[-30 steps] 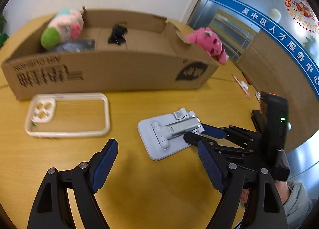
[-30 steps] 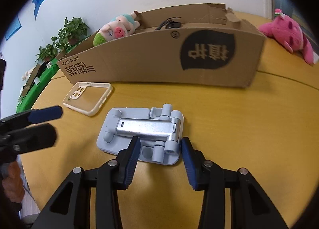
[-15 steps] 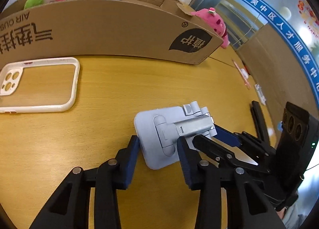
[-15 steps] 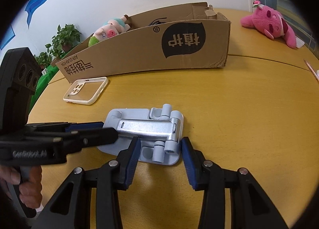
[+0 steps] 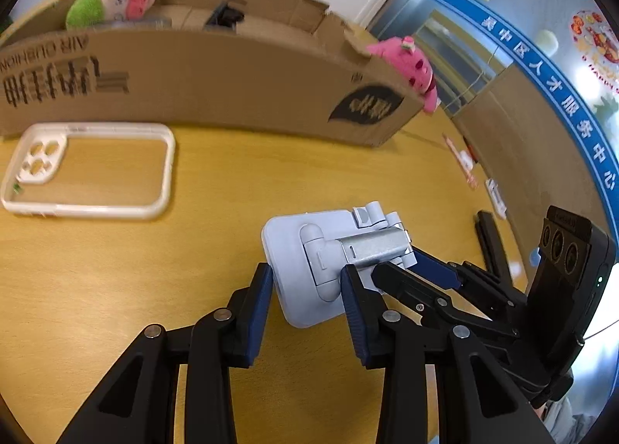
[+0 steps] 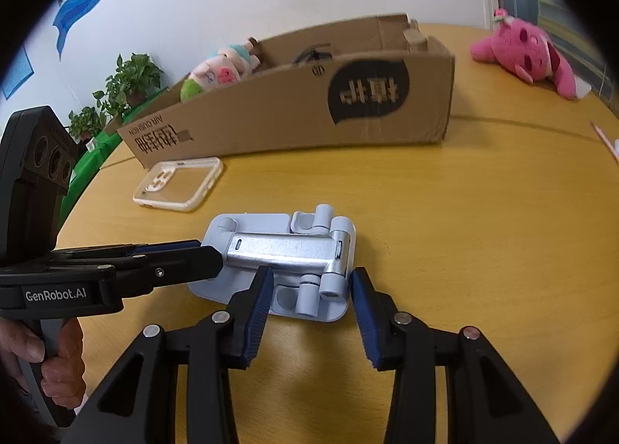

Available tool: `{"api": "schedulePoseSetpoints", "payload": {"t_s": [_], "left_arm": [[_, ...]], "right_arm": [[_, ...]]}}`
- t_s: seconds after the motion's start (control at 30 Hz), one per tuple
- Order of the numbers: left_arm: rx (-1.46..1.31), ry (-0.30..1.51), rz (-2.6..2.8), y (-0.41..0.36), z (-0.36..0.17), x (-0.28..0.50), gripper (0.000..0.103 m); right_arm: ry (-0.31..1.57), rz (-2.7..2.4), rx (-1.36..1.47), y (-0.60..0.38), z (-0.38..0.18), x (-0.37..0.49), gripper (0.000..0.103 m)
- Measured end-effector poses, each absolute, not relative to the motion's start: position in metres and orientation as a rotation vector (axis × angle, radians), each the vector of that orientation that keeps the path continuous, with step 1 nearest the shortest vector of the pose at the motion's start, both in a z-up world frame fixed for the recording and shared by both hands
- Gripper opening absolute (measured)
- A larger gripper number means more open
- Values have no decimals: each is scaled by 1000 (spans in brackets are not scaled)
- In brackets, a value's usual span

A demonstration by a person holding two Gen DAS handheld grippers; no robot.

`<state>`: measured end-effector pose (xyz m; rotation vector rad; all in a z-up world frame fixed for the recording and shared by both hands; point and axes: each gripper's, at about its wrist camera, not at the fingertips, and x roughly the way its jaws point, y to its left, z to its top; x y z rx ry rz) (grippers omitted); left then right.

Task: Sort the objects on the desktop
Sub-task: 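Close the right gripper on the white phone stand and lift it, then carry the phone stand with the right gripper over the cardboard box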

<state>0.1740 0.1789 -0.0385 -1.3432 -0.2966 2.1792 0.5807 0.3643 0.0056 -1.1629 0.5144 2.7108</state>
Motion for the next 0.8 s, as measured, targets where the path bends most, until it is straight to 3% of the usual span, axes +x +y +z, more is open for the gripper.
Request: {"api": "schedulePoseSetpoints", "payload": {"t_s": [0.4,0.8], "left_arm": [[-1003,-253,2337,159,56,153,38],[-881,-191,2380,153,106,85,38]], "right_arm": [[337,2850,-860,361,99,552,40],[280,2889,-733,383,146,492,40]]}}
